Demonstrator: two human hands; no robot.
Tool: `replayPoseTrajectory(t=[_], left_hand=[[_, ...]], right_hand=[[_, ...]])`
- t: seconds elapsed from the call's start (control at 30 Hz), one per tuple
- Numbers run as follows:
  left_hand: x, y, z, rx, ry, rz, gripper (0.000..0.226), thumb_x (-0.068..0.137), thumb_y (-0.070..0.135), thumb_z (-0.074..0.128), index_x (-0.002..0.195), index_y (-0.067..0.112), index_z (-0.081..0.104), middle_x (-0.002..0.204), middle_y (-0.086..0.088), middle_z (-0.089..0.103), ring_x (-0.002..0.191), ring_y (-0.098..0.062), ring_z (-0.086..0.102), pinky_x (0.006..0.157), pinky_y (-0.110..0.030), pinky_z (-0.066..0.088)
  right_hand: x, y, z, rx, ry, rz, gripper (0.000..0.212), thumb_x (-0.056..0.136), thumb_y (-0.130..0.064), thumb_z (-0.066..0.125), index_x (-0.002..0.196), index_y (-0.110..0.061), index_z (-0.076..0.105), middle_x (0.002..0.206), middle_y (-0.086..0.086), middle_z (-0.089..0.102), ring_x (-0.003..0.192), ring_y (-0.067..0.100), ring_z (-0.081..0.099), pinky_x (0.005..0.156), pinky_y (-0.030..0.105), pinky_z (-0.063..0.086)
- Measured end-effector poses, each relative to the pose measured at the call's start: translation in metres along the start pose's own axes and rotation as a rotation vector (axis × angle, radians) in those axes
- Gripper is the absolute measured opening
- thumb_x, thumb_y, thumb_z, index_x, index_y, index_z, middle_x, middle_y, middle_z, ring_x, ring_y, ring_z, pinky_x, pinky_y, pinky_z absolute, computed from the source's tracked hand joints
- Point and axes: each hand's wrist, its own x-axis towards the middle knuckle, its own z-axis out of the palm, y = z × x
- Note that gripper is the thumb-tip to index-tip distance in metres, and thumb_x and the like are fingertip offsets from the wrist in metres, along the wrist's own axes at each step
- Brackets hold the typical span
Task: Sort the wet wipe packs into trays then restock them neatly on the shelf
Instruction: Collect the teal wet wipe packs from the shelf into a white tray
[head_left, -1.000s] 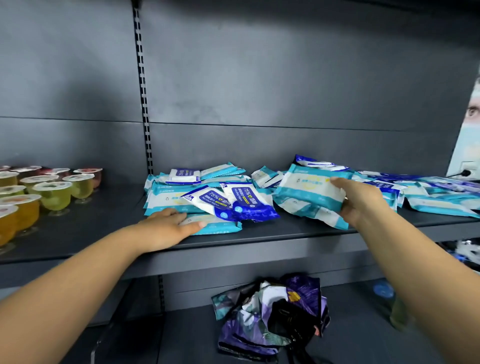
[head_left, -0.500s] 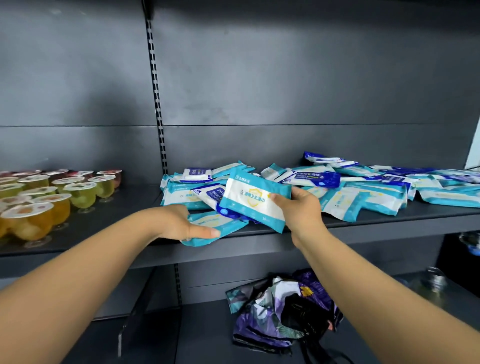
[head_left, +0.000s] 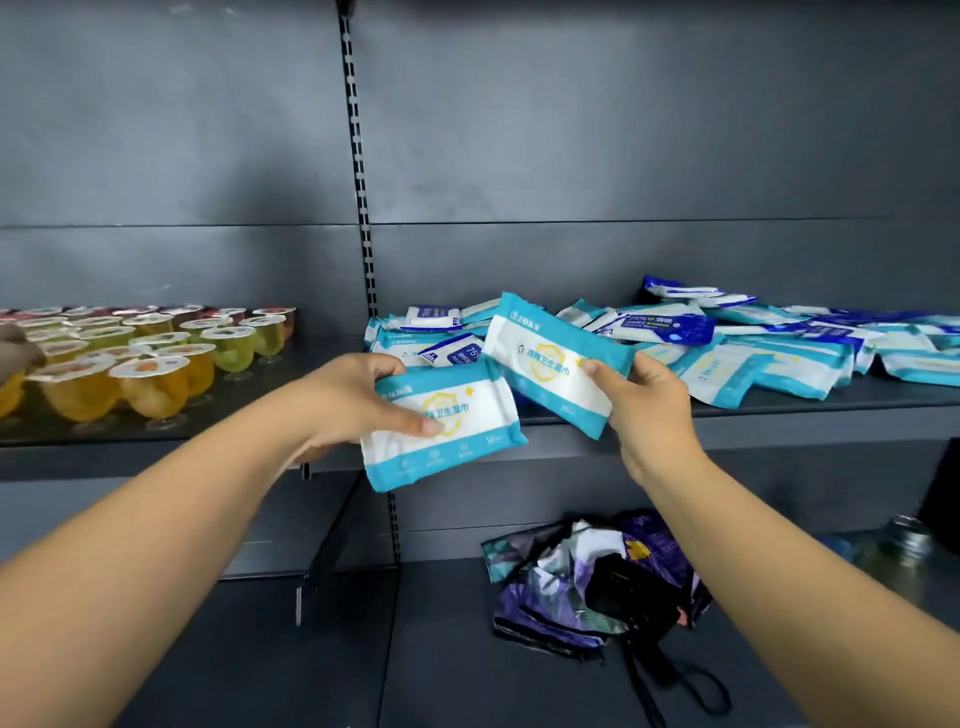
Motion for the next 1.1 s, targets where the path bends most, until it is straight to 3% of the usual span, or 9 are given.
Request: replayPoseTrajectory(t=[0.07,0.23,0.37,0.53,0.67,0.8,0.93,1.0,1.1], left_hand=[[-0.015,0.005,0.008,-0.005,0.040,0.041,0.033,0.060,0.018,0.085,0.086,0.016,0.063,0.088,0.004,0.070,0.075,-0.008,0.065,0.066,-0.020,0.053],[-0.063,0.010,0.052,-0.154,0.114,0.069,0.033,0.061,0.010,0.084,0.085,0.019,0.064,0.076,0.009,0.068,0.058,0.004,0.060,0.055,-0.009,0.047],[-0.105,-0.008,0.124,-0.353,0.073,0.018,0.028,0.066,0.005,0.076,0.086,0.019,0.062,0.079,0.003,0.066,0.060,0.003,0.061,0.058,-0.010,0.050],[-0.147,-0.052,0.222,-0.436,0.019,-0.233,0.068,0.044,0.025,0.089,0.103,0.039,0.059,0.109,-0.001,0.061,0.093,-0.015,0.064,0.079,-0.027,0.055],[-0.177,-0.095,0.302,-0.761,0.074,-0.481,0.044,0.073,-0.010,0.067,0.093,0.025,0.054,0.096,-0.012,0.062,0.075,-0.024,0.063,0.061,-0.031,0.055],[-0.185,-0.145,0.369,-0.924,0.127,-0.637,0.048,0.066,-0.025,0.062,0.086,0.017,0.050,0.085,-0.006,0.059,0.065,-0.016,0.064,0.052,-0.024,0.054],[-0.179,-0.204,0.413,-0.929,0.078,-0.711,0.026,0.068,-0.009,0.064,0.092,-0.001,0.059,0.082,-0.011,0.071,0.069,-0.021,0.070,0.060,-0.030,0.057],[-0.179,-0.239,0.438,-0.929,0.062,-0.776,0.029,0.068,0.000,0.066,0.097,-0.003,0.061,0.085,-0.011,0.072,0.075,-0.025,0.070,0.062,-0.032,0.058],[-0.184,-0.295,0.485,-0.892,0.102,-0.926,0.047,0.059,0.011,0.080,0.100,-0.001,0.061,0.100,-0.017,0.069,0.087,-0.032,0.068,0.076,-0.041,0.057]], right_hand=[[-0.014,-0.005,-0.016,0.100,-0.063,0.011,0.014,0.085,-0.003,0.061,0.083,-0.016,0.064,0.086,-0.004,0.069,0.077,0.010,0.067,0.077,0.029,0.057],[-0.043,-0.007,-0.077,0.301,-0.176,0.050,0.015,0.081,0.004,0.058,0.088,-0.009,0.063,0.075,-0.007,0.073,0.071,0.007,0.069,0.072,0.026,0.058],[-0.071,0.023,-0.137,0.345,-0.245,0.253,0.049,0.047,-0.017,0.074,0.093,-0.006,0.063,0.087,0.004,0.074,0.080,0.019,0.070,0.068,0.033,0.059],[-0.114,0.082,-0.215,0.292,-0.159,0.555,0.014,0.088,-0.001,0.052,0.094,-0.008,0.063,0.083,0.002,0.074,0.075,0.015,0.071,0.070,0.032,0.059],[-0.148,0.133,-0.269,0.258,-0.042,0.762,0.014,0.091,-0.001,0.049,0.094,-0.008,0.061,0.077,0.002,0.074,0.069,0.013,0.071,0.060,0.026,0.058],[-0.177,0.187,-0.310,0.175,0.087,0.927,0.011,0.089,-0.003,0.052,0.094,-0.008,0.061,0.079,0.004,0.074,0.068,0.015,0.071,0.057,0.026,0.058],[-0.200,0.243,-0.337,0.001,0.200,1.031,0.006,0.088,-0.005,0.058,0.090,-0.010,0.061,0.094,0.006,0.069,0.074,0.017,0.068,0.060,0.023,0.057],[-0.212,0.273,-0.348,-0.093,0.220,1.072,0.002,0.088,-0.007,0.060,0.088,-0.009,0.059,0.092,0.006,0.068,0.076,0.016,0.065,0.056,0.020,0.055],[-0.234,0.334,-0.366,-0.159,0.233,1.132,0.018,0.086,-0.010,0.062,0.103,-0.006,0.060,0.104,0.009,0.069,0.082,0.019,0.068,0.060,0.023,0.057]])
